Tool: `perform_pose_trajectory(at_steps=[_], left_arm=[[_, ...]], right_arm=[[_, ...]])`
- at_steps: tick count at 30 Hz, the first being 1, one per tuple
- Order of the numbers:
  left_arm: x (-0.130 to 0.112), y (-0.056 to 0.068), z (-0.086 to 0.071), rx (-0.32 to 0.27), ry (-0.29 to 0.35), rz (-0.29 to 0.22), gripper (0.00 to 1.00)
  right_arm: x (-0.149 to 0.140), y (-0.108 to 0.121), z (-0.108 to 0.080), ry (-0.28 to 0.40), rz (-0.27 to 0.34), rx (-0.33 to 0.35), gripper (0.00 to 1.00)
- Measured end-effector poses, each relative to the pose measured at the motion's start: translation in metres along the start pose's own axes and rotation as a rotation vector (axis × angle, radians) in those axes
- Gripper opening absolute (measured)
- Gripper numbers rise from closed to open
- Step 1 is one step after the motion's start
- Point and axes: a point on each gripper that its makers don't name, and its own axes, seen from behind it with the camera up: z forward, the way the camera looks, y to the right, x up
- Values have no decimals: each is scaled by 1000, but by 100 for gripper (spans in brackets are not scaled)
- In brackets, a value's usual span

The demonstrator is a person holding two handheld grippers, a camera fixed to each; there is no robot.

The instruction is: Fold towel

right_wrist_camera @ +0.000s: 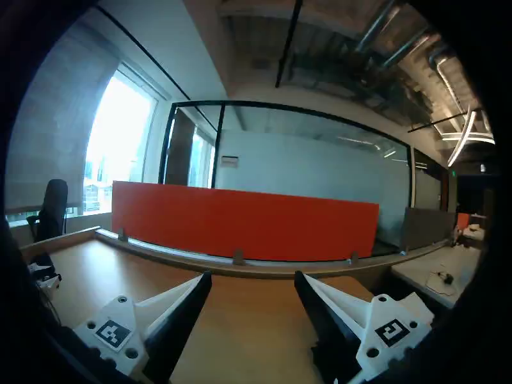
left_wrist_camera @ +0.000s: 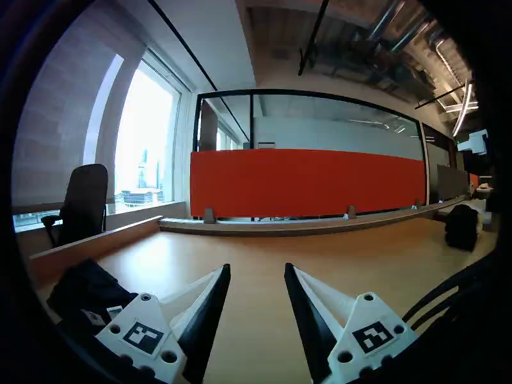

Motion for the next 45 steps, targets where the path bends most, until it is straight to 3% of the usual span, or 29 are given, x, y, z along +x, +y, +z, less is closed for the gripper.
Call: perform_pose_trajectory(at_steps=[9, 20, 35, 45], left_arm=[[0, 0, 0, 0, 0, 1, 61], [-1, 1, 0, 0, 0, 1, 61], [-2, 1, 0, 0, 0, 1, 61], [-2, 2, 0, 0, 1, 1, 61]], right_arm=[[-8, 23, -2, 38, -3, -21, 100], [-48, 42, -6, 48, 60, -27, 100], [-108, 34, -4, 32, 91, -11, 100], [-144, 41, 0, 13, 112, -25, 100]])
